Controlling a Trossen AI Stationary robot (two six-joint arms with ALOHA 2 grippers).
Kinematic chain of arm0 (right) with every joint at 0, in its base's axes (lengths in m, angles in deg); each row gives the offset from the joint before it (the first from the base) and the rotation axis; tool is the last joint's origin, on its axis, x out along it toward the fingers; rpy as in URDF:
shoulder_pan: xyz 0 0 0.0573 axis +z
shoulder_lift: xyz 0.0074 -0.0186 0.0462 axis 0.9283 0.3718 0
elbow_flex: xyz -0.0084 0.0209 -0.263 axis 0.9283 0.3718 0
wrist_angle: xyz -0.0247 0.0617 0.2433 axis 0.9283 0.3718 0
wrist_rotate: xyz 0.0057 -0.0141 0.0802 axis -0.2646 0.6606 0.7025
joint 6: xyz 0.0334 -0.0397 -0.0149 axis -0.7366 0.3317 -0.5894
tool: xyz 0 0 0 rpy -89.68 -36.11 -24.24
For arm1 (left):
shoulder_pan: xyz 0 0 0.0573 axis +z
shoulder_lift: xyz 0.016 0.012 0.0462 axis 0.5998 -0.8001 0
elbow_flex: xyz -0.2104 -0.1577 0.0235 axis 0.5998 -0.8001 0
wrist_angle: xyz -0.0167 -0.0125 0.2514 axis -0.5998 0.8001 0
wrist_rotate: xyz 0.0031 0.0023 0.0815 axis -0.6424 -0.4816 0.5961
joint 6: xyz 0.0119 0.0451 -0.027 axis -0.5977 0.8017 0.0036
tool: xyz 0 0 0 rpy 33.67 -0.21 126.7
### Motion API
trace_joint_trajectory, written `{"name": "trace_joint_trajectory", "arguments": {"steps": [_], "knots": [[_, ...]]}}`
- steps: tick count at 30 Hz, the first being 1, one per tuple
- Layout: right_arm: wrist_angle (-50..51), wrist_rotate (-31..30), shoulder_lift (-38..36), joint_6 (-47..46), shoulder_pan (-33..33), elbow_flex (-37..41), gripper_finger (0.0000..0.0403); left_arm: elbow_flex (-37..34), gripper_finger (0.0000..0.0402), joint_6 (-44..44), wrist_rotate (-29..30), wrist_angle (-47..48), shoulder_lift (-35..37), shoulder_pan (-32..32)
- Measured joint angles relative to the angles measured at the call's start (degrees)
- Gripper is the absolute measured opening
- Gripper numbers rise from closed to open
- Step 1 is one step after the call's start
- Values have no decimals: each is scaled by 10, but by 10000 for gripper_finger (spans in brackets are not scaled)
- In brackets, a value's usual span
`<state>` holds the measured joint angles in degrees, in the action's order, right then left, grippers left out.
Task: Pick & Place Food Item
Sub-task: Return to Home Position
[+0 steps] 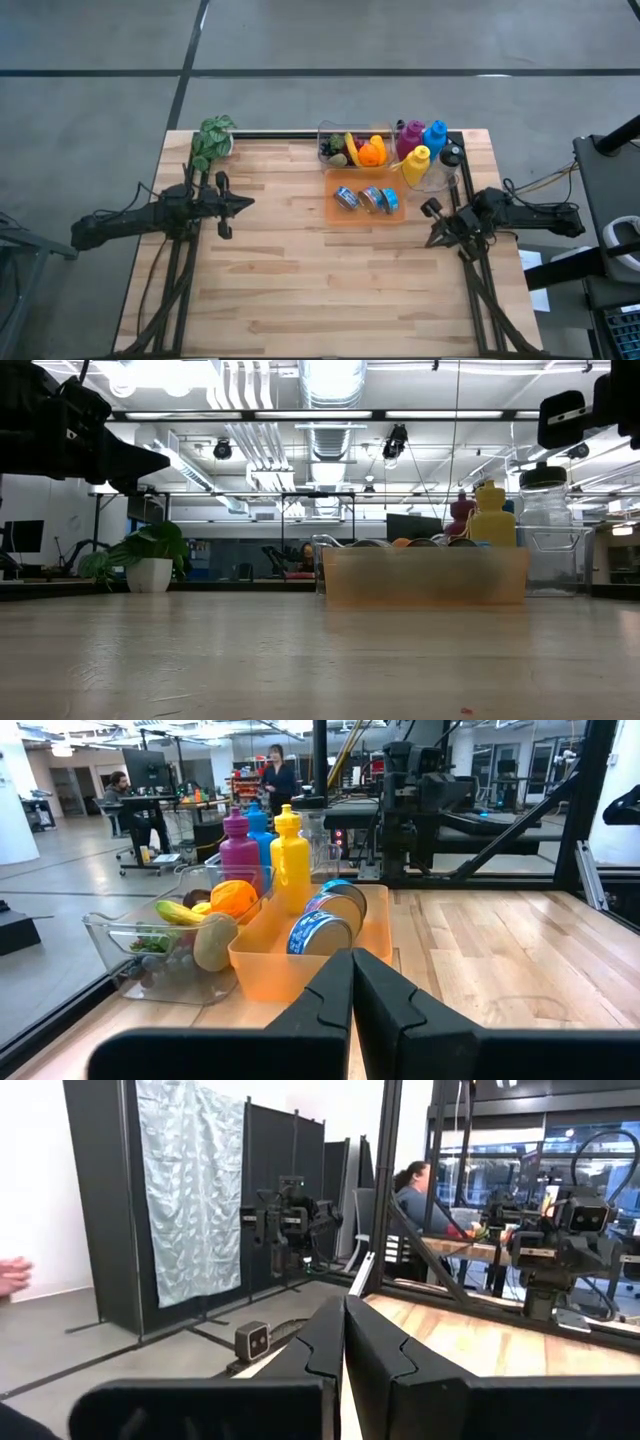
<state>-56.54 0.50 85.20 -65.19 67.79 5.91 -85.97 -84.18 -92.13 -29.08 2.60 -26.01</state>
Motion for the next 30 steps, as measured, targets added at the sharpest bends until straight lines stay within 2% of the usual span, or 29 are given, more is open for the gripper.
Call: {"name": "trace_joint_trajectory", "arguments": {"steps": [30], "knots": [[30,0,1,-5,0,0,8,0,15,0,0,0,0,0]]}}
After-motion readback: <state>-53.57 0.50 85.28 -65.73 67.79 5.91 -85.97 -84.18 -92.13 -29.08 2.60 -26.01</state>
